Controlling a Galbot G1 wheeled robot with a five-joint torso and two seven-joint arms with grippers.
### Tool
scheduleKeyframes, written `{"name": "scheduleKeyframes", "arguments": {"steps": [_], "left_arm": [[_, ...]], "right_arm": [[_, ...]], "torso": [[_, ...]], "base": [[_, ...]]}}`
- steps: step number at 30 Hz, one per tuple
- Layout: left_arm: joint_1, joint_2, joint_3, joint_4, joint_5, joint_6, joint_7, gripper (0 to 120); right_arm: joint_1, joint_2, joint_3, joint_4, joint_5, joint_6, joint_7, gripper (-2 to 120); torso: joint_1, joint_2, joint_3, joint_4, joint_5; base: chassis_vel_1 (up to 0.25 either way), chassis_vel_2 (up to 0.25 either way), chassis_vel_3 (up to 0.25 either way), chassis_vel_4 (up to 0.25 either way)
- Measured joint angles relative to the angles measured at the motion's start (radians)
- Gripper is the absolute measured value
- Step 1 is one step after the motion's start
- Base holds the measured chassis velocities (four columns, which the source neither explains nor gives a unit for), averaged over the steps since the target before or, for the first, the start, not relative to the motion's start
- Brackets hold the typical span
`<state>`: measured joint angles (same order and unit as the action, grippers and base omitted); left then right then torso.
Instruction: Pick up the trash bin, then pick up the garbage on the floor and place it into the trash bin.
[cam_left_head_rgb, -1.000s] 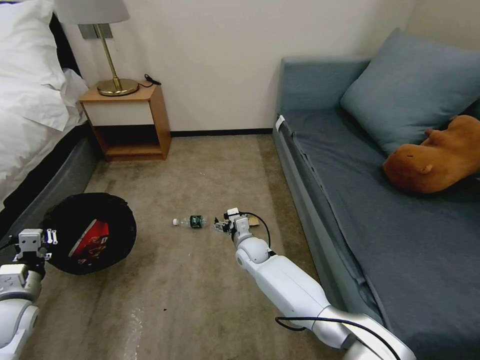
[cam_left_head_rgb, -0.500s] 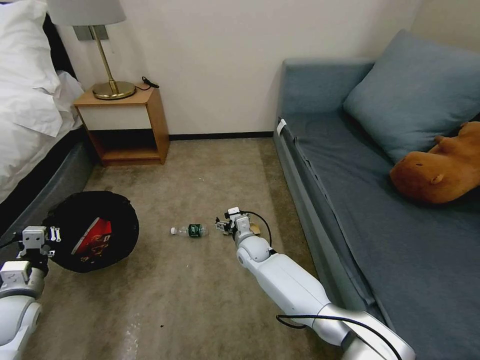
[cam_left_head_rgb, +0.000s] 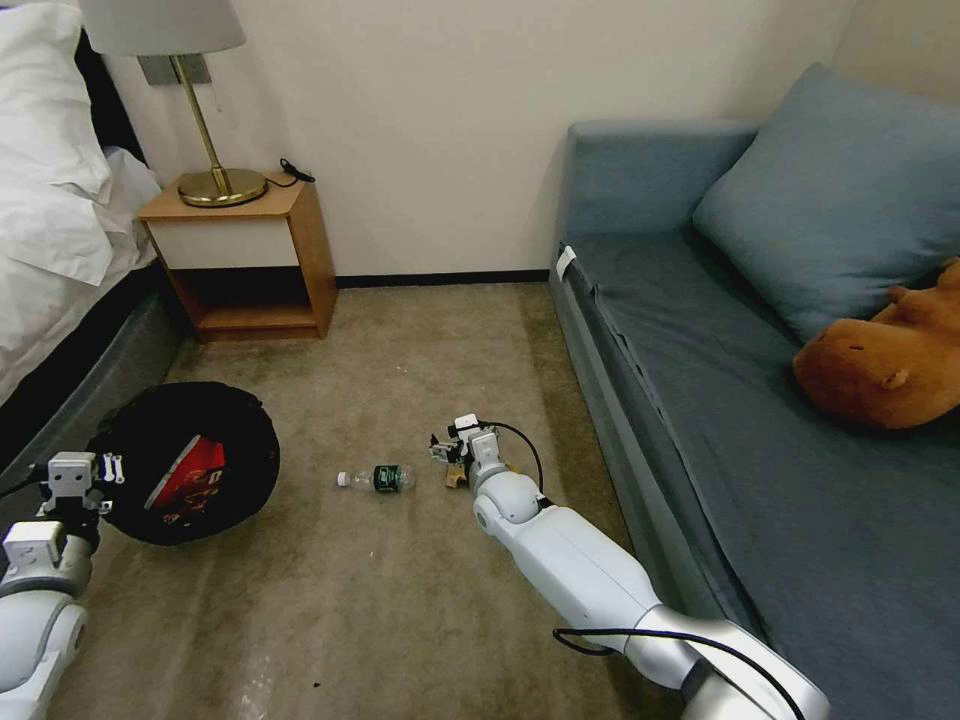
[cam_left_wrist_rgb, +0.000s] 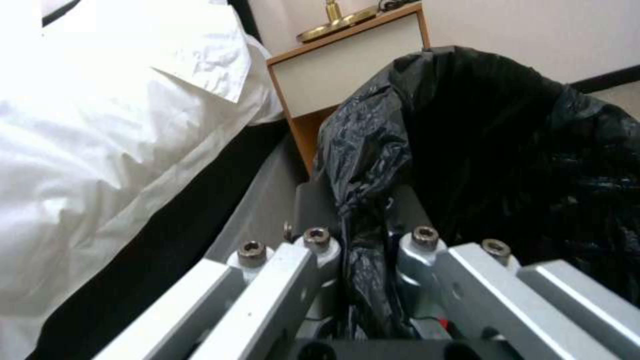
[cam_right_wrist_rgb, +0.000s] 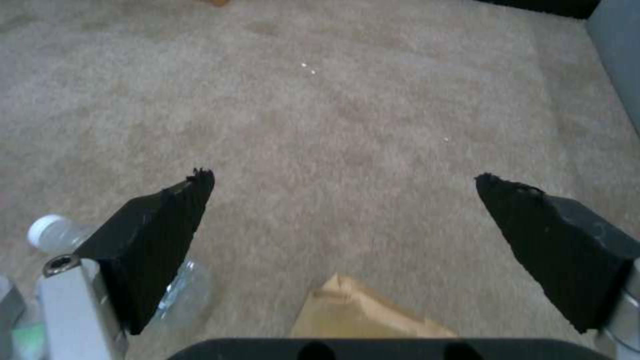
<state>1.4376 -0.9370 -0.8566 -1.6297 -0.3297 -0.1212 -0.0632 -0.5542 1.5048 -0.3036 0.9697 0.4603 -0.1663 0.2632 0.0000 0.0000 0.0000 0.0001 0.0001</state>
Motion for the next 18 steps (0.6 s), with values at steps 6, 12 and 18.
{"name": "scheduleKeyframes", "arguments": {"steps": [6,12,18], "left_arm": [[0.006,-0.005,-0.004,-0.001,0.000,0.000,0.000,5],[0.011,-0.009,-0.006,-0.003,0.001,-0.004,0.001,5],[0.018,-0.015,-0.011,0.001,0.001,-0.015,0.005,5]], "right_arm": [[0.000,0.000,-0.011,-0.001,-0.017,0.005,-0.008,100],[0.009,-0.003,-0.025,-0.001,-0.045,0.010,-0.023,100],[0.018,-0.014,-0.051,-0.004,-0.091,0.020,-0.053,100]], "torso": [[0.000,0.000,0.000,-0.0002,-0.0001],[0.000,0.000,0.000,-0.0001,0.0000],[0.000,0.000,0.000,-0.0001,-0.0001]], "base": [[-0.096,0.101,0.099,-0.106],[-0.072,0.079,0.095,-0.081],[-0.079,0.098,0.081,-0.096]]}}
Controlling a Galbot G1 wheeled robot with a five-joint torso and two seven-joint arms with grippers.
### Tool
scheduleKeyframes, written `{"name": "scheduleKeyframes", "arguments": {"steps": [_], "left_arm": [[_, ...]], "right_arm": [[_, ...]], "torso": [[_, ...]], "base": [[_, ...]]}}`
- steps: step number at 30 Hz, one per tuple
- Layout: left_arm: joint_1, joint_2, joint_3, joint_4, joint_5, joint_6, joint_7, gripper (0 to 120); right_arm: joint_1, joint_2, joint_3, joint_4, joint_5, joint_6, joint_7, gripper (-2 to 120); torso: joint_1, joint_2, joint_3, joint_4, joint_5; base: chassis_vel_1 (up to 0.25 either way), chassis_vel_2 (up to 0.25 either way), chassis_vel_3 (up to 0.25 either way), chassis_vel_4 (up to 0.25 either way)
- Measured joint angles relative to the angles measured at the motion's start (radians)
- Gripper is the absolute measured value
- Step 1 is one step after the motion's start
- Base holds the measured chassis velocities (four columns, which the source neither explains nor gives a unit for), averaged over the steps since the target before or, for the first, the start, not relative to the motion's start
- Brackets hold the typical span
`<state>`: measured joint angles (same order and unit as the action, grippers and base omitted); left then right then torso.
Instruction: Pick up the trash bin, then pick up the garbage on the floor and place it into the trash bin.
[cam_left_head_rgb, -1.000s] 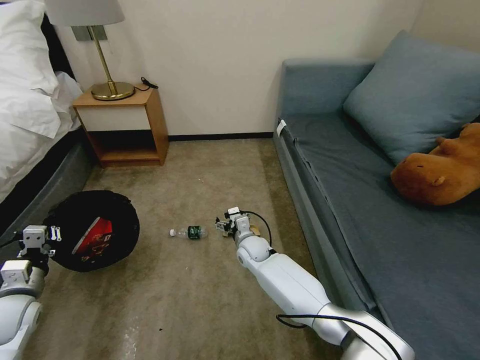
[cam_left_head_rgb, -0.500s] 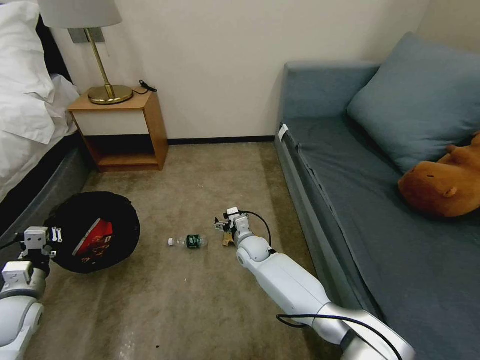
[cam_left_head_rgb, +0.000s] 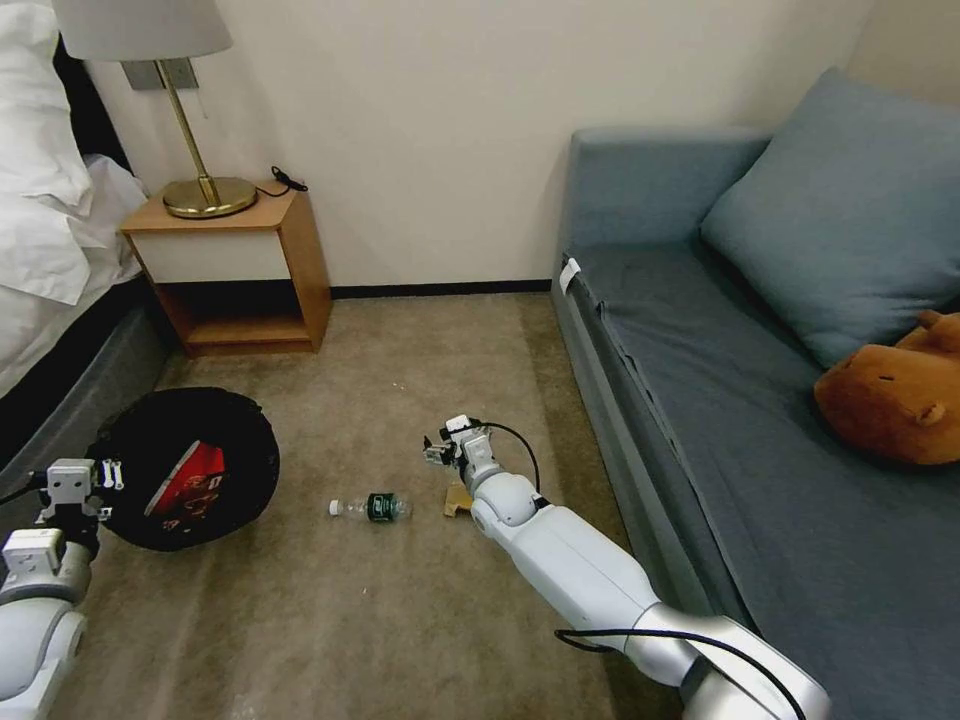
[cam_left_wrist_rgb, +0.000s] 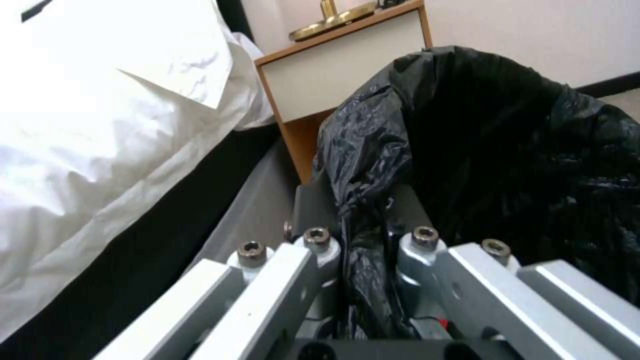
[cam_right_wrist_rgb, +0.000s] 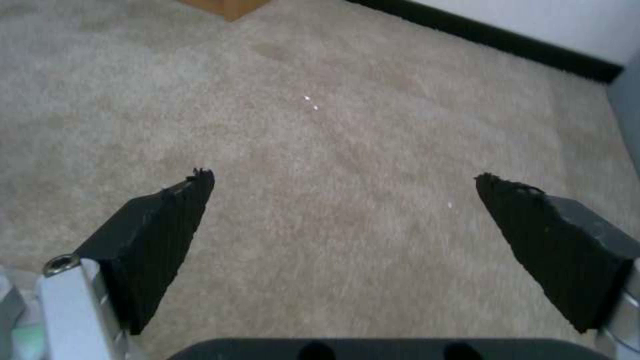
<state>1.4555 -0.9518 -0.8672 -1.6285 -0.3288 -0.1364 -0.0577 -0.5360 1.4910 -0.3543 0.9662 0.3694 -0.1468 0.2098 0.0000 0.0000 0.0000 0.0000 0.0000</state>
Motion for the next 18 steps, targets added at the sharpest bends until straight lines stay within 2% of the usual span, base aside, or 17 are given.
{"name": "scheduleKeyframes", "arguments": {"steps": [9,18], "left_arm": [[0.021,-0.006,-0.018,0.006,-0.001,-0.019,0.008,5],[0.035,-0.008,-0.027,0.017,-0.002,-0.034,0.013,5]], "right_arm": [[0.015,-0.029,-0.062,0.002,-0.025,0.003,-0.029,100],[0.051,-0.074,-0.186,0.018,-0.063,-0.016,-0.063,100]], "torso": [[0.000,0.000,0.000,-0.0001,0.0000],[0.000,0.000,0.000,-0.0001,0.0000]], "base": [[-0.088,0.075,0.069,-0.086],[-0.049,0.048,0.044,-0.040]]}}
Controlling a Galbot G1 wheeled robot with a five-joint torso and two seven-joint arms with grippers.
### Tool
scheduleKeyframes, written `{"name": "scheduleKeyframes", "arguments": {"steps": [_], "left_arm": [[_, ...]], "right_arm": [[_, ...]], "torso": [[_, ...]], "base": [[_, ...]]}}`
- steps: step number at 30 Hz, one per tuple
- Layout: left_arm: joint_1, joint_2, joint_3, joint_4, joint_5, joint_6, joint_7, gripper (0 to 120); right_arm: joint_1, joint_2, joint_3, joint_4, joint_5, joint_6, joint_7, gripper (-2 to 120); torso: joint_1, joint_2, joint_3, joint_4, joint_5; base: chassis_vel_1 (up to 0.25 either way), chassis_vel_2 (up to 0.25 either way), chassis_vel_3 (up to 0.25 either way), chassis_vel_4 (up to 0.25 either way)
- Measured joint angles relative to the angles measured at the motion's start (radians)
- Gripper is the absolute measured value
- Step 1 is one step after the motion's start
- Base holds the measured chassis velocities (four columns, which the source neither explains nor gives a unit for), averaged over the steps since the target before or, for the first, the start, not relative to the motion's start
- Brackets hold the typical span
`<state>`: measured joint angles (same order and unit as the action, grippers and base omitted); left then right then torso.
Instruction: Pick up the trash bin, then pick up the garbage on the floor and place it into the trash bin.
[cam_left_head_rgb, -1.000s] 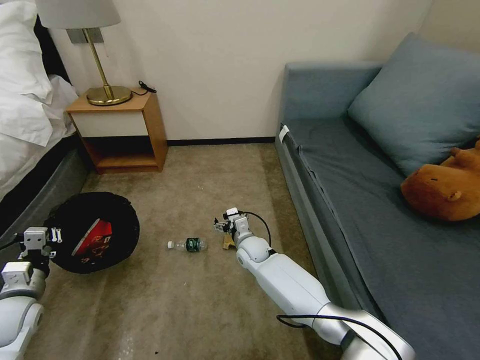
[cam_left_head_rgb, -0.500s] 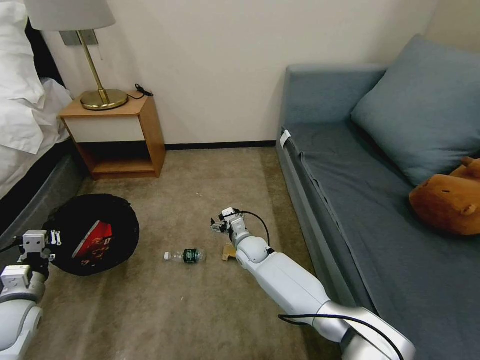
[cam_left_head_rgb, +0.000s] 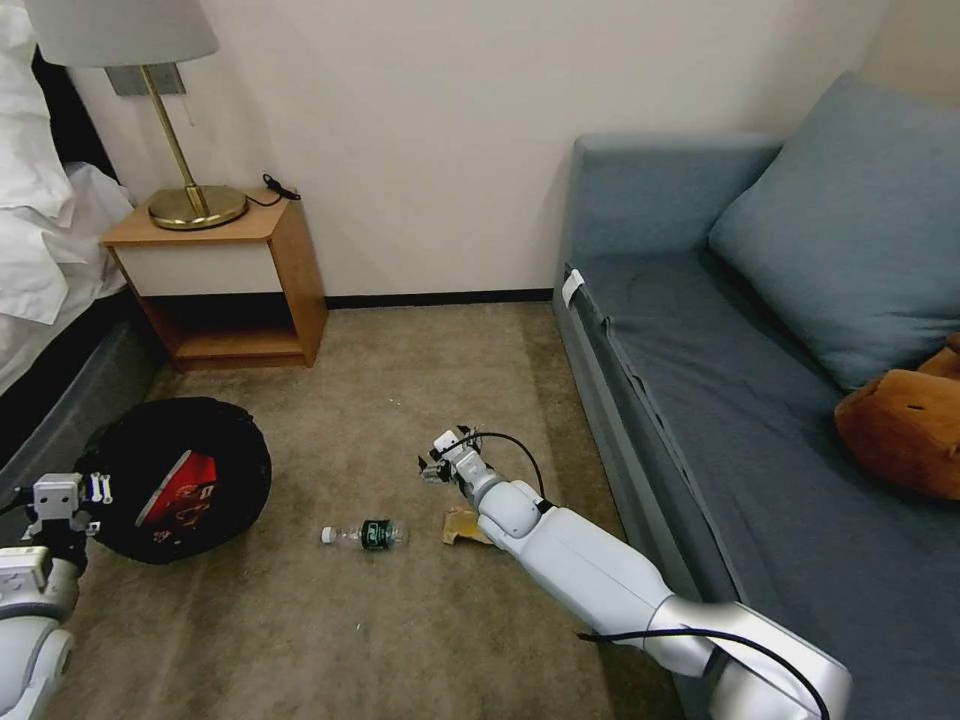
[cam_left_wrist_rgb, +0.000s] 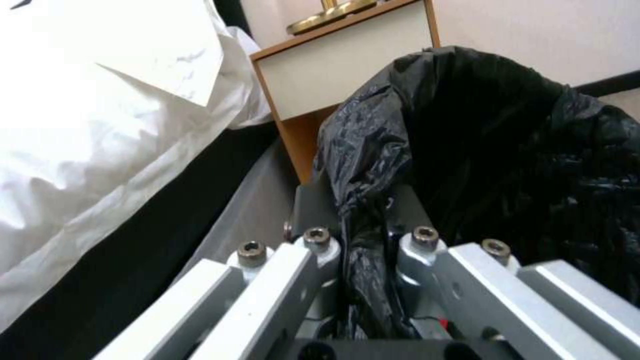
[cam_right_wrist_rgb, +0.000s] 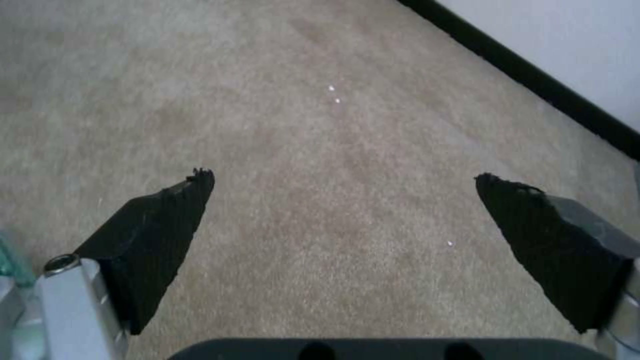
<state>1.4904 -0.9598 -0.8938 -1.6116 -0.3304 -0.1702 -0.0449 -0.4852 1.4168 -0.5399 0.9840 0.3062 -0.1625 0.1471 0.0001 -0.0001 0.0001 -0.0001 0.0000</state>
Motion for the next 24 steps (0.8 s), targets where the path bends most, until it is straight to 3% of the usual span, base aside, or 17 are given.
{"name": "scheduleKeyframes", "arguments": {"steps": [14,24], "left_arm": [[0.010,0.006,-0.011,0.018,0.001,-0.016,0.010,5],[0.014,0.001,-0.012,0.023,0.004,-0.023,0.016,5]], "right_arm": [[0.089,-0.040,-0.108,-0.009,-0.058,-0.041,-0.127,100],[0.068,-0.062,-0.109,-0.026,-0.118,-0.042,-0.193,100]], "torso": [[0.000,0.000,0.000,0.0002,0.0000],[0.000,0.000,0.000,0.0000,0.0000]], "base": [[0.000,0.000,0.000,0.000],[0.000,0.000,0.000,0.000]]}}
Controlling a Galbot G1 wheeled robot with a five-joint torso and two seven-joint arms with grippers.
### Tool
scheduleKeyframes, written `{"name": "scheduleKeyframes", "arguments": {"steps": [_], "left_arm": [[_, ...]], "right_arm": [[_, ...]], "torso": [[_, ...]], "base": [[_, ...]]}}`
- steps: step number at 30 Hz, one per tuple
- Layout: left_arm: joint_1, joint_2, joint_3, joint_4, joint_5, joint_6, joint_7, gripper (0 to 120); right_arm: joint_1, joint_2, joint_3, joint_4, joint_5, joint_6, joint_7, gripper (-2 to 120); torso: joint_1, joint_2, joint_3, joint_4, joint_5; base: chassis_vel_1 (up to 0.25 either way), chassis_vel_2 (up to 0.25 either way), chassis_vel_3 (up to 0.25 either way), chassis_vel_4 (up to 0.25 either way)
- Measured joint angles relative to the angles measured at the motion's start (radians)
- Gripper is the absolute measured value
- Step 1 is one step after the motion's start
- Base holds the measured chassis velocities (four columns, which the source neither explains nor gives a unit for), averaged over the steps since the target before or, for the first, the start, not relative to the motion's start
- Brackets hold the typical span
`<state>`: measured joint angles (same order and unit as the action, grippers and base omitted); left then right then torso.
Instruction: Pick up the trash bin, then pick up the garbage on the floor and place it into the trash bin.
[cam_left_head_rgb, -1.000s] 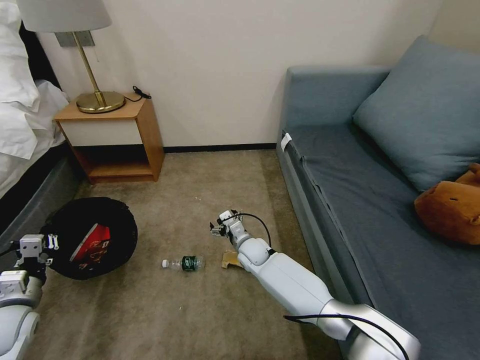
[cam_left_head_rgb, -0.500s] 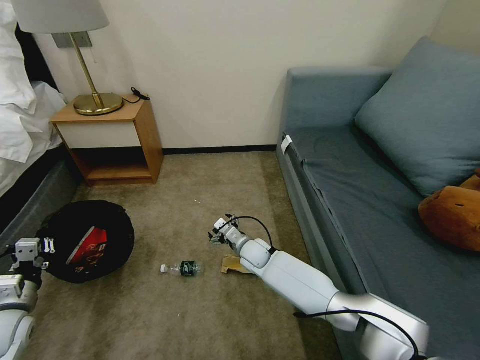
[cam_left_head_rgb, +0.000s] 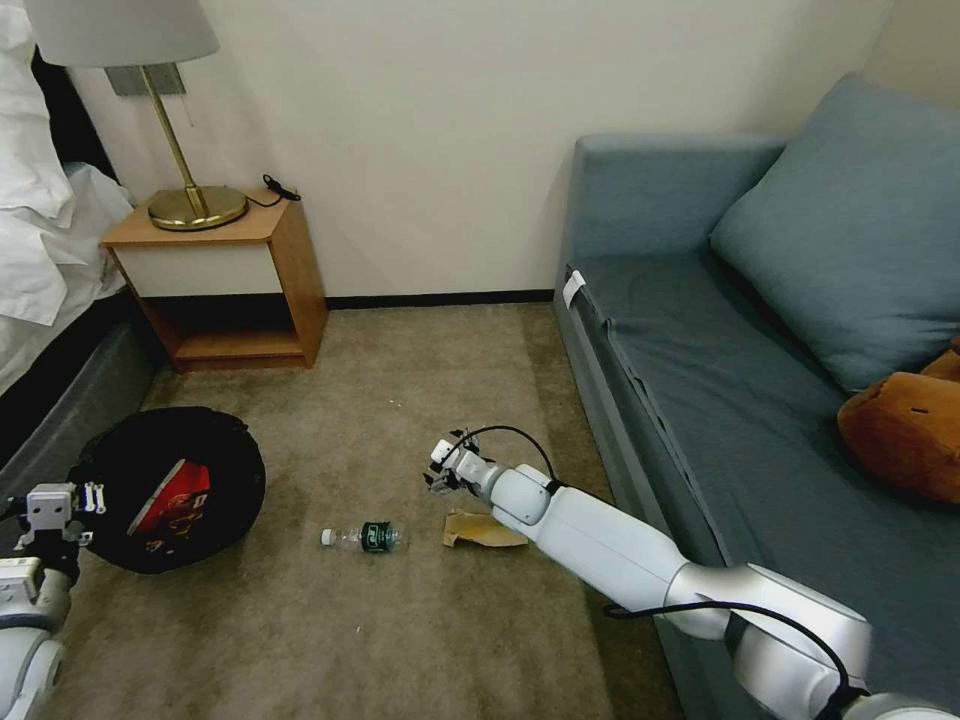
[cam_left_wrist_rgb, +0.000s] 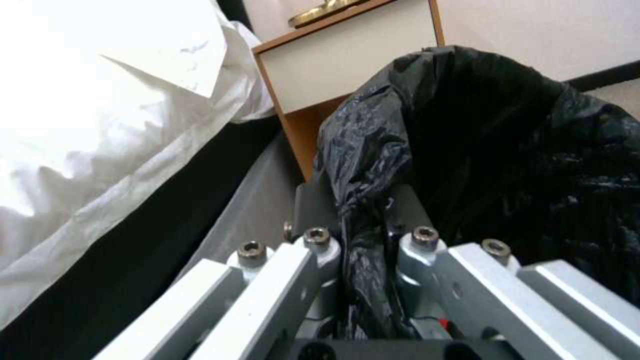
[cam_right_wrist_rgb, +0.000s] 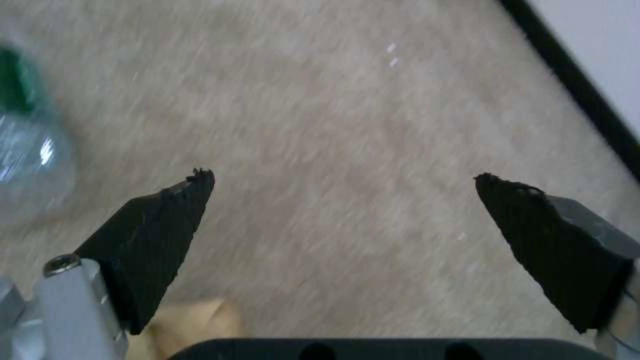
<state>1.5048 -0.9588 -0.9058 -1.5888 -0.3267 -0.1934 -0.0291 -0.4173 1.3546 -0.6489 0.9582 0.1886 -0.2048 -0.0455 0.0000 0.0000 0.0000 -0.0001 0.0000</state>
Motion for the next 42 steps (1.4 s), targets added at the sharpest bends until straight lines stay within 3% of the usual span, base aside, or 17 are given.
{"name": "scheduleKeyframes", "arguments": {"steps": [16,27,34,39,42], "left_arm": [[-0.002,-0.003,0.013,0.000,0.013,-0.001,0.003,5],[-0.012,-0.006,0.031,0.011,0.021,-0.002,0.005,5],[-0.025,-0.008,0.042,0.011,0.027,0.002,0.004,5],[-0.030,-0.008,0.043,0.011,0.028,0.005,0.003,5],[-0.030,-0.007,0.041,0.011,0.028,0.006,0.002,5]], "right_arm": [[-0.100,0.003,0.032,-0.018,-0.066,0.005,-0.019,100],[-0.116,0.033,0.118,-0.168,-0.141,0.072,-0.022,100],[-0.117,0.040,0.125,-0.194,-0.148,0.077,-0.029,100],[-0.122,0.039,0.126,-0.201,-0.152,0.082,-0.043,92],[-0.128,0.036,0.131,-0.205,-0.156,0.089,-0.059,76]], "torso": [[0.000,0.000,0.000,0.0001,0.0002],[0.000,0.000,0.000,0.0001,0.0000],[0.000,0.000,0.000,0.0001,0.0000],[0.000,0.000,0.000,0.0001,0.0000],[0.000,0.000,0.000,0.0001,0.0000]], "base": [[0.000,0.000,0.000,0.000],[0.000,0.000,0.000,0.000],[0.000,0.000,0.000,0.000],[0.000,0.000,0.000,0.000],[0.000,0.000,0.000,0.000]]}}
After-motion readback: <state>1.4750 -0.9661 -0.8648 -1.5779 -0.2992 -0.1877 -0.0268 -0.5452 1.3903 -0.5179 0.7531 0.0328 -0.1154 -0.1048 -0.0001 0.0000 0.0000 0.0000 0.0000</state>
